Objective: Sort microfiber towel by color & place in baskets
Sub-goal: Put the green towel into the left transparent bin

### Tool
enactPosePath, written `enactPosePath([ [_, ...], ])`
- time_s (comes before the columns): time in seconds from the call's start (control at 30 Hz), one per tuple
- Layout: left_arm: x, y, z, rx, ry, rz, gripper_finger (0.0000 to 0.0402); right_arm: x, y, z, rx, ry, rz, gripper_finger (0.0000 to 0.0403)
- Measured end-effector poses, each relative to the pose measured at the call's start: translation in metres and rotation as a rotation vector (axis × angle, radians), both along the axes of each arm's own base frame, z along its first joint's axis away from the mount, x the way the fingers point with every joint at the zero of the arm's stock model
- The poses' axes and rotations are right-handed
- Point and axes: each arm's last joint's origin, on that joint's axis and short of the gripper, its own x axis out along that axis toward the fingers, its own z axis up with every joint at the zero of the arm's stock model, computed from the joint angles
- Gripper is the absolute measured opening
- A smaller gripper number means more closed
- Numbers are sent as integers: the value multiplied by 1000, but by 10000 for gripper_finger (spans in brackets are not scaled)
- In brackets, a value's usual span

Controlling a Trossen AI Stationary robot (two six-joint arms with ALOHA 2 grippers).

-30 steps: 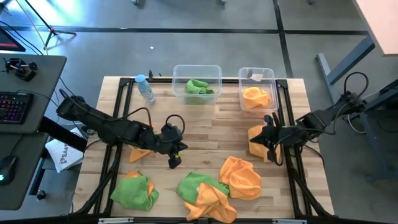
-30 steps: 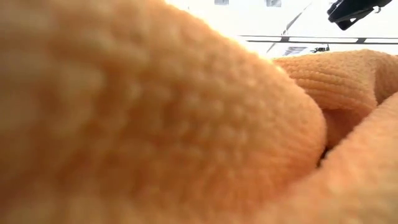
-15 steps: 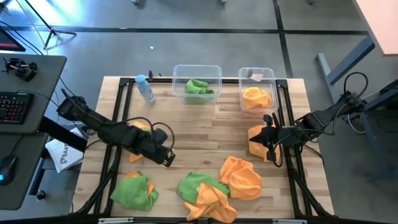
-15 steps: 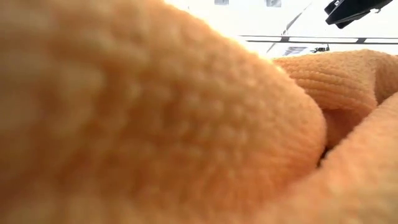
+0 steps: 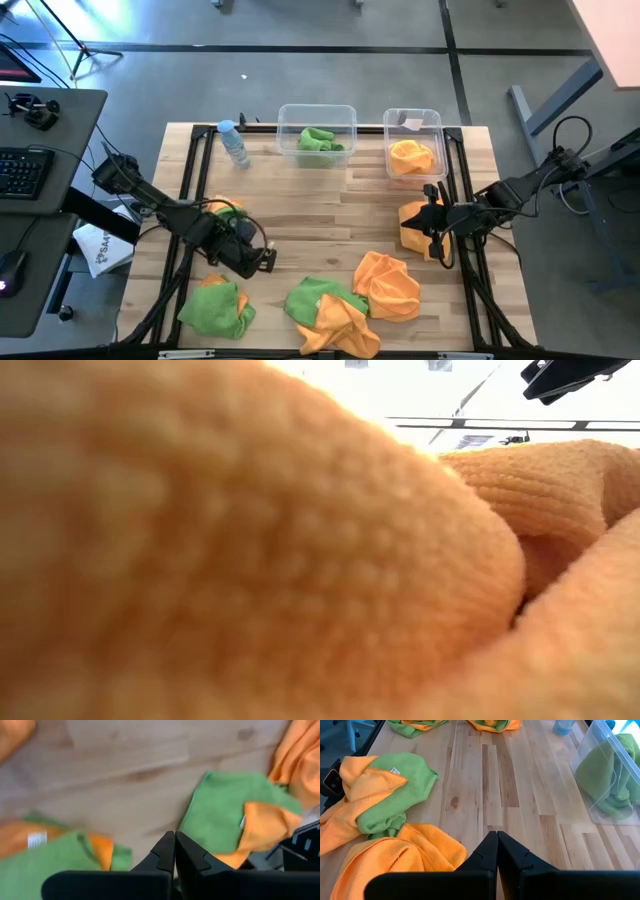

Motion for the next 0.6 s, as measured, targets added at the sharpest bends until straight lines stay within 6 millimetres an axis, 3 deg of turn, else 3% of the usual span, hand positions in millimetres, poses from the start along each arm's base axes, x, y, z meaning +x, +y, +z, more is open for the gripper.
enactPosePath([
  [0.3,-11,-27,-26,-83,285,28,0,0,0,0,-1,0,1,0],
  [0.6,-3,-41,-52,22,329,-119,0,0,0,0,-34,1,24,0],
])
